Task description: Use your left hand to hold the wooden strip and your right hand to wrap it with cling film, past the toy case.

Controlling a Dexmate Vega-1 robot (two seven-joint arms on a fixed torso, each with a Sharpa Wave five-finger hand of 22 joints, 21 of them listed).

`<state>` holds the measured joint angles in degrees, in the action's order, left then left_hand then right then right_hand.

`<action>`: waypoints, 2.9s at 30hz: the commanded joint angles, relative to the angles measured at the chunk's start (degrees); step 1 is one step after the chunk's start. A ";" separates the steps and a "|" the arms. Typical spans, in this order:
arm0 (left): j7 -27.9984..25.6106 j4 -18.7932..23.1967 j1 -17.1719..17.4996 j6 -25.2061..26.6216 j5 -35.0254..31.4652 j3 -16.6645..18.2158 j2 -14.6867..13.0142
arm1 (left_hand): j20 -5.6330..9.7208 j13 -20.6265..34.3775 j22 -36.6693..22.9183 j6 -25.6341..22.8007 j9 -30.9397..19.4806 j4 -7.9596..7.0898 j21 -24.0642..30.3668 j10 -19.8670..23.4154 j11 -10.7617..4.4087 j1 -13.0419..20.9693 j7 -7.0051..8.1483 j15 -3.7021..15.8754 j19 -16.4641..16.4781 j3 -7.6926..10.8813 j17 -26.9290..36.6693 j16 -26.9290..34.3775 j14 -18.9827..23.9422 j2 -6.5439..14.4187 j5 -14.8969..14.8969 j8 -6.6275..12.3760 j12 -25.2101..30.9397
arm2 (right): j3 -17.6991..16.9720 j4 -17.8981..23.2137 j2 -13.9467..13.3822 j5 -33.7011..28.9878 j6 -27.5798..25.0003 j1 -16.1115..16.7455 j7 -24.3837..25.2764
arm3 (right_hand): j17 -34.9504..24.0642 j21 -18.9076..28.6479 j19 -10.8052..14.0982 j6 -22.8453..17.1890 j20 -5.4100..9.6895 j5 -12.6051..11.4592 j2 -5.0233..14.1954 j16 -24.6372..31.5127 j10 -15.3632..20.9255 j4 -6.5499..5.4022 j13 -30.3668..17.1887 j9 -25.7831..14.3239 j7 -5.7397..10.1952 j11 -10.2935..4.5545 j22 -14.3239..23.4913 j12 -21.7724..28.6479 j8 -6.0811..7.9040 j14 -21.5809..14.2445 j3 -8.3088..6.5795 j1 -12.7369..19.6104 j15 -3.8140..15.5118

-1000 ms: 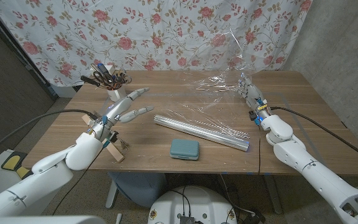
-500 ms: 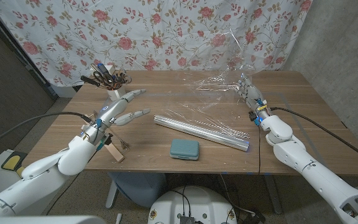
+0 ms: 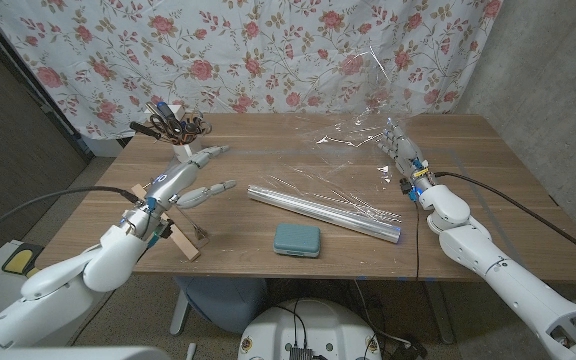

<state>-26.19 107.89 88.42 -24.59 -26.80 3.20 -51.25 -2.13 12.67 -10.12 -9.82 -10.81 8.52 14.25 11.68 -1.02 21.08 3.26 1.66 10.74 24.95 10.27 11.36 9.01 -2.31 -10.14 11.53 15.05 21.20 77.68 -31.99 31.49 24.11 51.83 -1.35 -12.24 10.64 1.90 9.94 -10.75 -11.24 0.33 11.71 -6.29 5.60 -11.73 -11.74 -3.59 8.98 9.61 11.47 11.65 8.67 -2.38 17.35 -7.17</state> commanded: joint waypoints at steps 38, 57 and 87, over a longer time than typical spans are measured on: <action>1.33 -2.39 5.27 -3.84 -5.66 12.40 6.63 | 0.77 0.45 -0.01 2.88 -0.26 0.52 -1.89 -2.43 -0.47 3.26 0.99 0.31 -0.79 0.49 0.13 -0.81 -3.72 1.15 -0.51 -0.78 -1.17 | 0.23 -1.24 -0.08 0.15 -0.46 -1.13 -0.83 | -0.03 -0.05 -0.91 0.90 -0.58 -0.07 0.15 0.12 -0.10 0.26 -0.02 -0.04 -0.18 0.09 0.17 0.37 0.07 0.58 -0.08 -0.03 -0.01; -0.37 -1.68 6.99 -1.47 -12.82 16.26 5.93 | 1.48 0.65 0.01 1.18 -0.36 1.19 -2.08 -0.57 -1.56 7.25 1.23 1.39 1.10 2.10 0.11 -0.26 -2.07 3.21 -0.91 0.22 -0.53 | 0.45 -1.06 -0.71 -0.11 -1.95 -1.55 -0.76 | 0.02 -0.01 -0.96 0.91 -0.60 -0.07 0.15 0.13 -0.11 0.32 -0.01 -0.03 -0.17 0.03 0.17 0.38 0.07 0.58 -0.05 0.01 0.01; -2.78 0.43 9.58 10.57 -25.65 15.61 2.07 | 1.17 1.22 0.00 1.98 -1.10 1.21 -2.08 2.90 -2.56 11.78 1.06 2.16 3.67 2.20 0.12 0.64 2.30 1.08 -0.35 0.96 0.53 | 1.00 0.24 -1.48 -0.74 -3.77 -1.78 -0.54 | 0.08 0.07 -0.97 0.95 -0.61 -0.08 0.18 0.15 -0.13 0.40 0.00 -0.02 -0.13 0.02 0.17 0.40 0.06 0.55 -0.01 0.04 0.07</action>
<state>-27.13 108.17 97.25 -18.54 -48.51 19.88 -47.54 -0.92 13.73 -10.15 -7.06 -11.61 10.01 11.86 14.14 -3.48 32.66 4.39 3.81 13.83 27.09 10.28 11.54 10.58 -0.83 -10.58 12.09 15.27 21.90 77.92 -33.46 30.95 20.50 50.21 -1.72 -11.98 10.64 1.07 9.94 -11.17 -11.24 0.33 11.71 -6.29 5.60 -11.74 -11.74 -3.58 8.98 9.62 11.66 11.65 8.67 -2.38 17.35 -7.17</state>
